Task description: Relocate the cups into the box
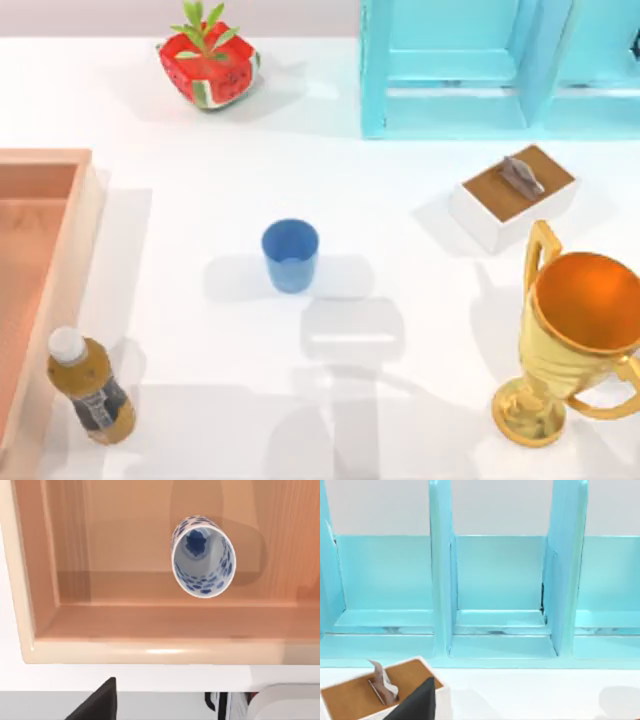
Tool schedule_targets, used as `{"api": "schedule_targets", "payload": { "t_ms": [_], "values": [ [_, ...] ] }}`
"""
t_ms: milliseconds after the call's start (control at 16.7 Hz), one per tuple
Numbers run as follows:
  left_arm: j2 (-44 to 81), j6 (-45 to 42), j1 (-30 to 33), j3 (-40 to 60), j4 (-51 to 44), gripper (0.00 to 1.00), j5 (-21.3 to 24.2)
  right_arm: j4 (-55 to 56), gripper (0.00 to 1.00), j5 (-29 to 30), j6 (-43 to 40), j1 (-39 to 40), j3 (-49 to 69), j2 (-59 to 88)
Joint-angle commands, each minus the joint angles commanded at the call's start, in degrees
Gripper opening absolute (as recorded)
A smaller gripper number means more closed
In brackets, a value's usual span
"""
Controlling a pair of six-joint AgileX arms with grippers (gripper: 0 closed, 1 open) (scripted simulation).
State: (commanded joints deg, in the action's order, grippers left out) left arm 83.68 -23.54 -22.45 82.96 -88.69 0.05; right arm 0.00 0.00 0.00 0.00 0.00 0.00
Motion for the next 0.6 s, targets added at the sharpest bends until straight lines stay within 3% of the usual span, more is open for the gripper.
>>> {"api": "schedule_targets", "payload": {
  "t_ms": [360,600],
  "values": [
    [1.7,1.6,1.5,1.5,0.0,1.00,0.0,0.0,1.00,0.0,0.0,0.0,0.0,0.0],
    [10.8,10.0,10.8,10.4,-0.4,1.00,0.2,0.0,1.00,0.0,0.0,0.0,0.0,0.0]
  ]
}}
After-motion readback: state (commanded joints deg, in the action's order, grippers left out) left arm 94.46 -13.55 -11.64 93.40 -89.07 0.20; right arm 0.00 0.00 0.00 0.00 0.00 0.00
